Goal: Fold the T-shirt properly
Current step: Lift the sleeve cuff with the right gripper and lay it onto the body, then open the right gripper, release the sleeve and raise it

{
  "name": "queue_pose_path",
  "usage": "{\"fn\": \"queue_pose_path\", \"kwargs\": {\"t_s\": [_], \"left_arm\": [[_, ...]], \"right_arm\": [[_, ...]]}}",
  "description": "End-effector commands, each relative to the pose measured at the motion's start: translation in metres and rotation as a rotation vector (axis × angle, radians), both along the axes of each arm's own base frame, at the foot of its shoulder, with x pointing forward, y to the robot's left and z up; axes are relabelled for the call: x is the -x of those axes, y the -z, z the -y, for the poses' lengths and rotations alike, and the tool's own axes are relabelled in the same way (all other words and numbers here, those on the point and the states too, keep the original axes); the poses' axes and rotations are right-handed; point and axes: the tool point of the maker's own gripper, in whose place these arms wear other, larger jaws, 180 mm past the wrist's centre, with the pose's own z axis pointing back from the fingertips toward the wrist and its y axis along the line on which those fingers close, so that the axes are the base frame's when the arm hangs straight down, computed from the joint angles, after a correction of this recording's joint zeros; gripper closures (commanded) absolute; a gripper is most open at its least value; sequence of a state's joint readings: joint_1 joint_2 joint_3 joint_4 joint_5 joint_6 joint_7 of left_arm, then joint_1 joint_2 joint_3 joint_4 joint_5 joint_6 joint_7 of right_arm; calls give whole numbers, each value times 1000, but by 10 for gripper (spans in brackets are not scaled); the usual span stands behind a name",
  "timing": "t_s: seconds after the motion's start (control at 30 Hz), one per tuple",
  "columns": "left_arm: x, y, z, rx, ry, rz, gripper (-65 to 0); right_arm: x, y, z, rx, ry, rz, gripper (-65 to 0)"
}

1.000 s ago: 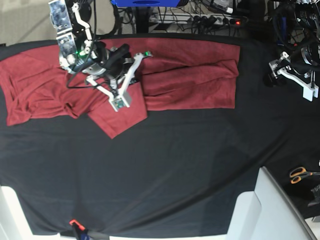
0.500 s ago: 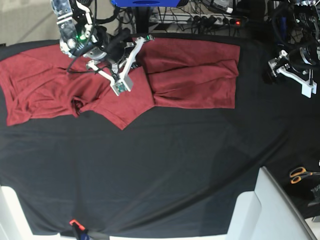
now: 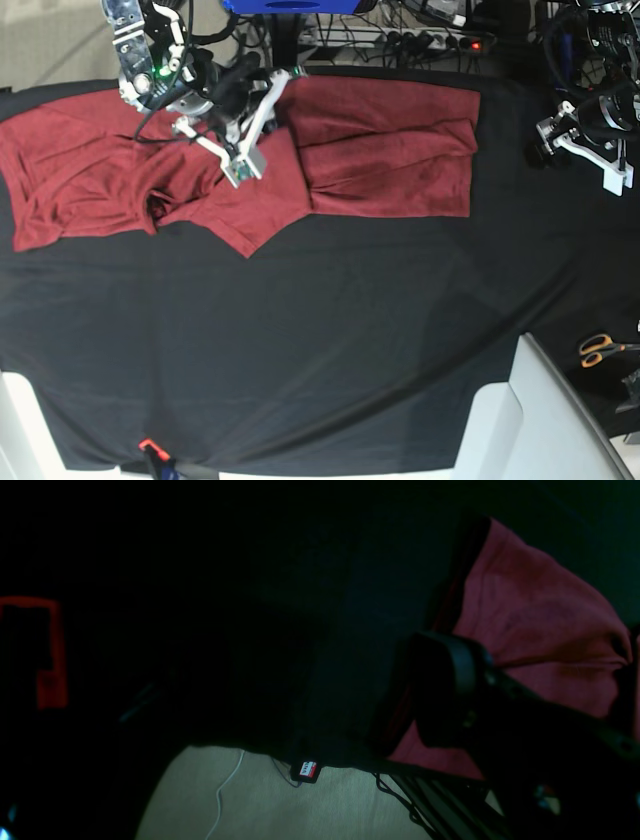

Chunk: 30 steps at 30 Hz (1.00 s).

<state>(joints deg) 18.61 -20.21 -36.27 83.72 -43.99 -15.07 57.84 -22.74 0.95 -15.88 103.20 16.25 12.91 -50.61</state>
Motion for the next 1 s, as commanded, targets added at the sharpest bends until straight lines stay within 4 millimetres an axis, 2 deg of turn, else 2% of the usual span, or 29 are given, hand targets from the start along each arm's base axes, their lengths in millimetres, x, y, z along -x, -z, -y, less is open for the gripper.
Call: {"fn": "queue_pose_path", "kwargs": {"t_s": [0.0,0.07,0.1,0.17,0.27,0.4,0.47,0.57,0.63,0.77,0.87,0.97], "left_arm": [[-9,-11,-6,-21,9,35,-523],[-9,-11,-6,-21,9,35,-523],[-9,-11,-6,-21,9,35,-523],[-9,-11,-6,-21,9,35,-523],[-9,-11,-6,-21,9,35,-523],[-5,-12,-4,-25,50,40,-523],[4,-10,-1,-31,126,37,-523],[19,-12,-2,-47,202,34,-523],[31,-12,-5,-55,238,30,-523],[49,-17,-16,-77,261,24,-523],[61,-16,-21,-109,288,-5,-523],[77,-4,-28,-177,337,-97,-523]], "right_arm": [[-7,-9,-5,-30,-1,32,-182],[-10,-16,-6,-38,1,55,-276],[-14,-22,-7,-45,4,78,-293],[-26,-32,-7,-55,14,129,-282],[-61,-44,-1,-37,12,204,-275],[-114,-37,15,40,1,222,-278],[-139,-25,24,77,3,203,-279],[-164,-2,40,133,14,141,-279],[-175,11,49,153,28,113,-279],[-189,23,58,152,60,121,-279],[-189,33,72,180,71,94,-279],[-185,41,78,192,74,71,-279]]}}
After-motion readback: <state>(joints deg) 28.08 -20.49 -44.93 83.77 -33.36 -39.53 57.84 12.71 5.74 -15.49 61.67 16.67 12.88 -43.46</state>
